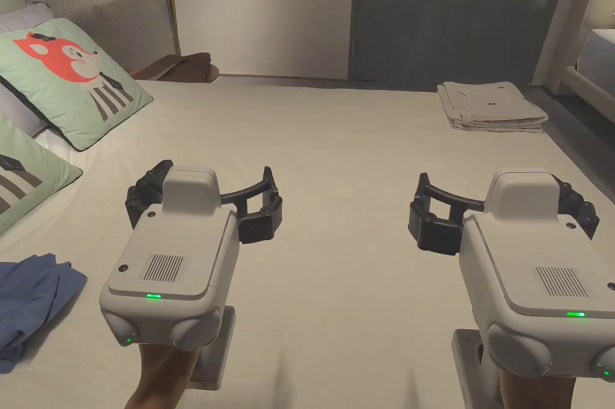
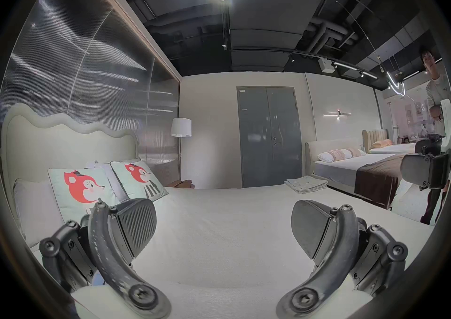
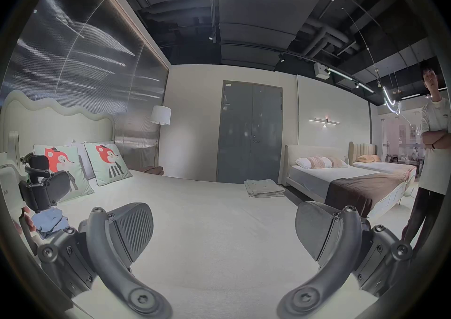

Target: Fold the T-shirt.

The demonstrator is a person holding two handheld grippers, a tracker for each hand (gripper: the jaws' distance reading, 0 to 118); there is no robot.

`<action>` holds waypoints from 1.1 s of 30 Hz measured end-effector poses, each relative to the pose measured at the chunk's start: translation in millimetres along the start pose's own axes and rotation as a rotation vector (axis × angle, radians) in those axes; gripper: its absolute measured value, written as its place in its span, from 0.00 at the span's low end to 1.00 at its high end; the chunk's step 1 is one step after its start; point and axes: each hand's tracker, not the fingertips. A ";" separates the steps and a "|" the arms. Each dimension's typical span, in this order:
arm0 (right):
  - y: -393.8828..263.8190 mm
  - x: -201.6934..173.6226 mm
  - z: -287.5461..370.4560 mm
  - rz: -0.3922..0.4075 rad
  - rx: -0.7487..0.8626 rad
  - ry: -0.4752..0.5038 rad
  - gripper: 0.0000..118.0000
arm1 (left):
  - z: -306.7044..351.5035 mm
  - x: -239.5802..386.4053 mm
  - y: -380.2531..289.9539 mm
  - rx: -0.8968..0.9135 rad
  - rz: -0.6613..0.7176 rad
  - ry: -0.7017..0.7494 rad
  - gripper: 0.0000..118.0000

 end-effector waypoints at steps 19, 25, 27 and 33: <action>0.6 -1.6 -1.7 0.007 -0.014 -0.001 0.97 | -1.2 -3.8 -0.4 -0.002 -0.001 0.002 0.94; 4.9 -5.7 -11.0 -0.012 -0.198 -0.080 0.97 | -0.6 -4.7 -1.5 -0.009 0.006 0.004 0.94; 9.9 -6.3 -14.5 -0.031 -0.295 -0.126 0.97 | -0.5 -6.9 -1.2 -0.009 0.007 0.004 0.94; 29.1 2.5 -23.4 -0.152 -0.527 -0.154 0.97 | -1.9 -6.0 1.0 -0.006 0.020 0.001 0.94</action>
